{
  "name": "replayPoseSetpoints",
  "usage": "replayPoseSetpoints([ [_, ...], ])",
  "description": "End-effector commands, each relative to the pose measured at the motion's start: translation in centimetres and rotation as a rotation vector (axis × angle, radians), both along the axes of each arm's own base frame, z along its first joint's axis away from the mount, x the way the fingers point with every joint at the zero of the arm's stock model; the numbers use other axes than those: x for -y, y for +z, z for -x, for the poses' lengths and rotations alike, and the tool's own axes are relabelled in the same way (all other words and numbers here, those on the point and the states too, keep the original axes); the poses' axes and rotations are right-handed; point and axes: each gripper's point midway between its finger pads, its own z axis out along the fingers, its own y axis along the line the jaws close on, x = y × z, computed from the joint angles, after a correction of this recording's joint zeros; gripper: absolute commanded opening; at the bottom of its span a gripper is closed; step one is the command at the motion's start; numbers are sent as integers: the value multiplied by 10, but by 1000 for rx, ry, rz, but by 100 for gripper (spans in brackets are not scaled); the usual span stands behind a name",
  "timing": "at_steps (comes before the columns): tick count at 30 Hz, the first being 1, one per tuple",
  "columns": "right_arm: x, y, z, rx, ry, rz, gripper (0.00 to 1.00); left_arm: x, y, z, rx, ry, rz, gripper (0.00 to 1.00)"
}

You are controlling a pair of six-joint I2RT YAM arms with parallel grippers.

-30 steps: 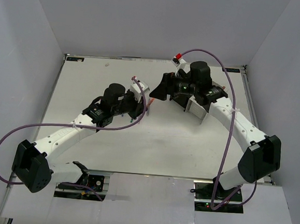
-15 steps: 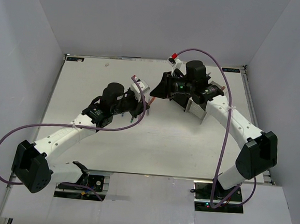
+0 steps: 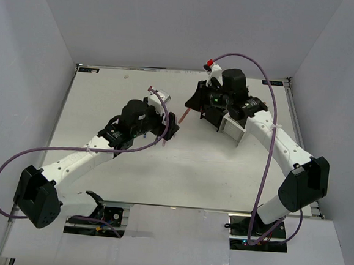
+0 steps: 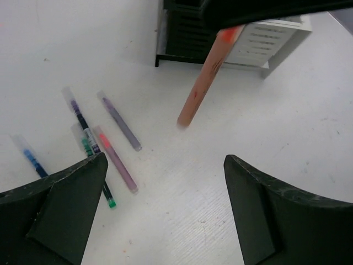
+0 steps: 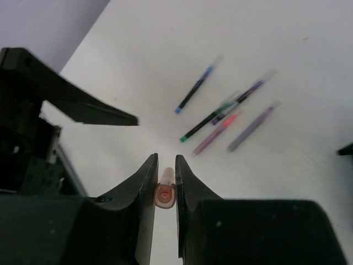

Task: Sort the stationery into containers
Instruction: Place the pen in the storage box.

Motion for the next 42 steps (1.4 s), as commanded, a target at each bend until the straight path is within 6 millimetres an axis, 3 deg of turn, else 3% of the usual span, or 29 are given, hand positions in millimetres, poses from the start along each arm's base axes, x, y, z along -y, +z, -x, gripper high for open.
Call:
replayPoseSetpoints([
  [1,43,27,-48,194,-221,101,8,-24,-20,-10,-124,234,20,98],
  [3,72,27,-72,246,-369,175,8,-25,-31,-8,-180,261,22,98],
  [5,89,24,-86,281,-437,216,8,-25,-49,-4,-262,292,25,98],
  [6,108,24,-98,296,-518,244,8,-26,-54,-3,-288,306,25,98],
  [9,131,17,-118,317,-607,255,8,-28,-77,0,-374,356,17,98],
  [16,157,12,-147,347,-712,223,8,-26,-100,1,-472,402,-6,98],
  [20,167,-19,-160,299,-731,275,10,-23,-107,-5,-504,426,-14,98],
  [25,163,-56,-164,220,-704,296,22,-18,-129,-9,-578,452,-63,96],
  [29,161,-64,-165,202,-699,297,33,-16,-137,-16,-598,478,-80,93],
  [33,162,-50,-161,229,-696,287,56,-13,-142,-24,-605,501,-98,89],
  [36,167,-37,-152,254,-701,288,79,-13,-151,-28,-616,517,-125,84],
  [38,172,-35,-144,257,-706,300,85,-12,-159,-29,-627,513,-144,82],
  [42,181,-5,-120,305,-714,284,95,-13,-168,-31,-640,520,-170,76],
])
